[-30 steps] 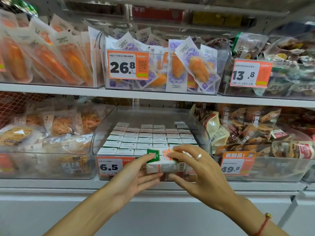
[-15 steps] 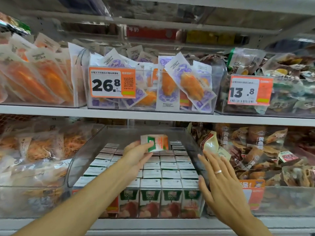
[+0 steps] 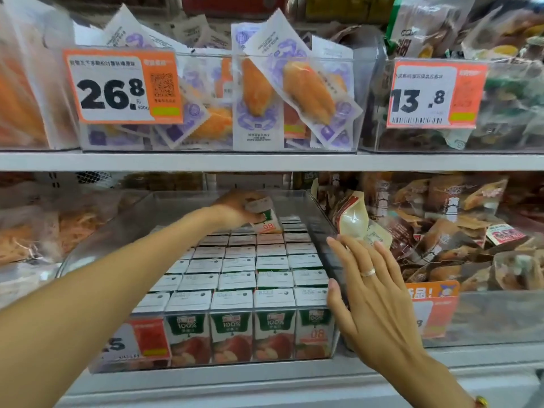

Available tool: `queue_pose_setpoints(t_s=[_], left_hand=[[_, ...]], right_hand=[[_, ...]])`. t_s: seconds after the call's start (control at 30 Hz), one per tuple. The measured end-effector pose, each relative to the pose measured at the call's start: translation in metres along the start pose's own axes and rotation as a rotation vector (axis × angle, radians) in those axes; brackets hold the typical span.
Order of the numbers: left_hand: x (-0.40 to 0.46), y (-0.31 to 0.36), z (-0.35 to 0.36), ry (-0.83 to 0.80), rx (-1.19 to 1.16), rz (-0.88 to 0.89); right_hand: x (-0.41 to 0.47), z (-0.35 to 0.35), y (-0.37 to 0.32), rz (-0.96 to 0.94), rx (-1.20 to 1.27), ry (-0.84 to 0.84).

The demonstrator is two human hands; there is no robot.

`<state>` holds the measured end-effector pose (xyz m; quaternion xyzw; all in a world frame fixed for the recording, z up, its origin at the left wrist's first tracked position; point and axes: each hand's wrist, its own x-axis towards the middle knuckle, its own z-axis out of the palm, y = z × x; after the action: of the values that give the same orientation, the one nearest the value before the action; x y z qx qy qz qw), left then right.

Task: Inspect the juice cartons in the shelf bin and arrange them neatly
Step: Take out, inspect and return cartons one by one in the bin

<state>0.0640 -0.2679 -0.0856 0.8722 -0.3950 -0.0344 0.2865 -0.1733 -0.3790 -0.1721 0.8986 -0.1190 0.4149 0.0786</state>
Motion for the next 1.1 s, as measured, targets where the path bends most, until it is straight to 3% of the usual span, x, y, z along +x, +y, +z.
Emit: queue_pose_setpoints(t_s=[0.2,0.37,0.8,1.0,1.1], left_hand=[[0.019,0.001,0.015,-0.12,0.148,0.039],[0.022,-0.01,0.034,-0.184,0.111,0.041],[0.013,-0.022,0.048,-0.113,0.101,0.026],[-0.038,0.02,0.047,0.005,0.14,0.246],[-0.079,0.035,0.05,-0.037,0.213,0.417]], right_hand=[[0.0,0.0,0.0,0.013,-0.001,-0.015],[0.0,0.001,-0.001,0.016,0.007,-0.011],[-0.001,0.001,-0.001,0.013,0.037,-0.007],[-0.001,-0.006,-0.003,0.025,0.015,-0.095],[0.001,-0.015,-0.003,0.01,-0.003,-0.148]])
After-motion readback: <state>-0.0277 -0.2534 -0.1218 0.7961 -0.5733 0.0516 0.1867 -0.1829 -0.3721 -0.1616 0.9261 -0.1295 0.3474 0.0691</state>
